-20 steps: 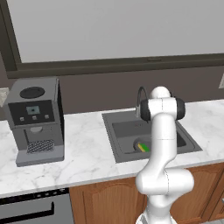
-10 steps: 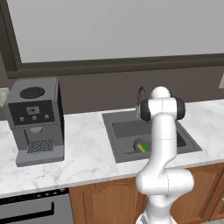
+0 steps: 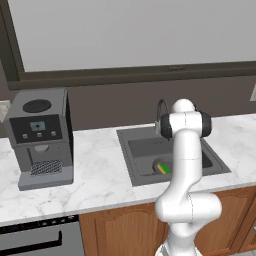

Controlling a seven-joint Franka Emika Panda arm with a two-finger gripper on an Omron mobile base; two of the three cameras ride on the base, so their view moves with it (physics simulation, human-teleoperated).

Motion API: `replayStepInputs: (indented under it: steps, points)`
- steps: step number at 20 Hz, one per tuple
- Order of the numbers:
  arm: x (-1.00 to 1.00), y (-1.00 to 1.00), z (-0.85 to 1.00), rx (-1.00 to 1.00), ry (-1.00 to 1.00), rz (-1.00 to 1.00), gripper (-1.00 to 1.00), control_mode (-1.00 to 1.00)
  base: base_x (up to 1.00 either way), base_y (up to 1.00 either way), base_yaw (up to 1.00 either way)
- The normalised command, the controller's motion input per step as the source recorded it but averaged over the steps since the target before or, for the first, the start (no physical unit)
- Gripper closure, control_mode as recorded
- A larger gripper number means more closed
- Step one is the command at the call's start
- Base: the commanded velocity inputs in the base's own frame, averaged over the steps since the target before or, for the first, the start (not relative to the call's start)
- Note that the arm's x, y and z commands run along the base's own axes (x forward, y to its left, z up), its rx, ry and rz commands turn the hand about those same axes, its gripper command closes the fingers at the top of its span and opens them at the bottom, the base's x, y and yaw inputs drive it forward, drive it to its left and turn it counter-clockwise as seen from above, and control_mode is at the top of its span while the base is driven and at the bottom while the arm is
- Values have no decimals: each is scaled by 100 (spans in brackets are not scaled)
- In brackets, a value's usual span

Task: Pick the pan and sponge and place them into the sink. Then turn on the water.

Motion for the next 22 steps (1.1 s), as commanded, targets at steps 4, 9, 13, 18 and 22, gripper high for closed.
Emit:
replayStepInputs:
  steps: [4,9,13,18,22]
  points:
    - [5,-25,-20,0,0,-4,100,-100,0,0,0]
    - [5,-23,-21,0,0,-4,100,-100,0,0,0]
    - [2,-26,-21,0,0,-5,100,-100,0,0,0]
    - [1,-29,-21,0,0,-5,100,-100,0,0,0]
    - [4,-31,-20,0,0,-5,100,-100,0,0,0]
